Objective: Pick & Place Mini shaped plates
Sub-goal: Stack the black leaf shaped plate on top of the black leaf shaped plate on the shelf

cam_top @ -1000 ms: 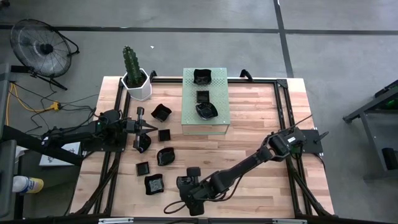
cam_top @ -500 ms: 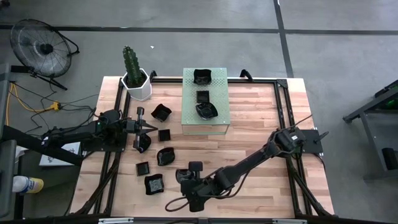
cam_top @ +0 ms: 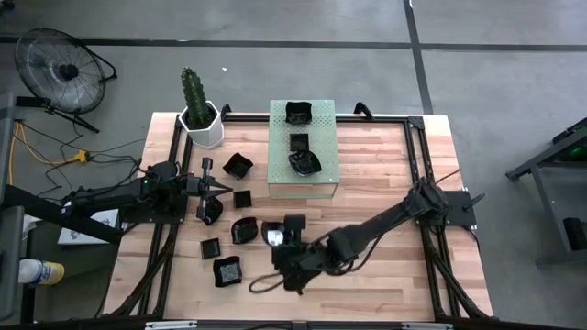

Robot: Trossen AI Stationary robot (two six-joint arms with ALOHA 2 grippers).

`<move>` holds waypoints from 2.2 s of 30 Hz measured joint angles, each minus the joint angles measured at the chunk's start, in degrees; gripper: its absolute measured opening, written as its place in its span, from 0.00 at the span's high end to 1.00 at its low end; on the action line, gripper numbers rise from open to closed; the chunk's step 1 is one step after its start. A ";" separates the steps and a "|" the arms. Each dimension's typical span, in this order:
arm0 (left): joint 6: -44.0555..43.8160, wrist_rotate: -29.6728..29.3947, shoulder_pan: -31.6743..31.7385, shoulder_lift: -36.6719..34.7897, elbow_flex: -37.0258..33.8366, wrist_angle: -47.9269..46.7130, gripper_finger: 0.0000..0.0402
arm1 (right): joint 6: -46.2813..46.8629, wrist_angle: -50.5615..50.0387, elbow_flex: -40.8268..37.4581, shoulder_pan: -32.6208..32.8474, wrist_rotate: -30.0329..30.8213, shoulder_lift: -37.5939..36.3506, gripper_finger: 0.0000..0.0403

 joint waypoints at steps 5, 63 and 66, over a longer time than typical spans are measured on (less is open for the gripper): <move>0.00 -0.01 0.00 0.00 0.01 0.00 0.99 | -3.93 -5.41 0.00 -2.26 3.18 -3.61 0.99; -0.02 -0.02 0.00 0.01 -0.02 0.02 0.99 | -15.64 -25.60 -0.02 -22.12 1.93 -5.31 0.97; 0.00 -0.02 -0.02 -0.01 0.01 0.02 0.99 | -15.57 -25.90 -0.02 -22.24 1.13 -5.30 0.97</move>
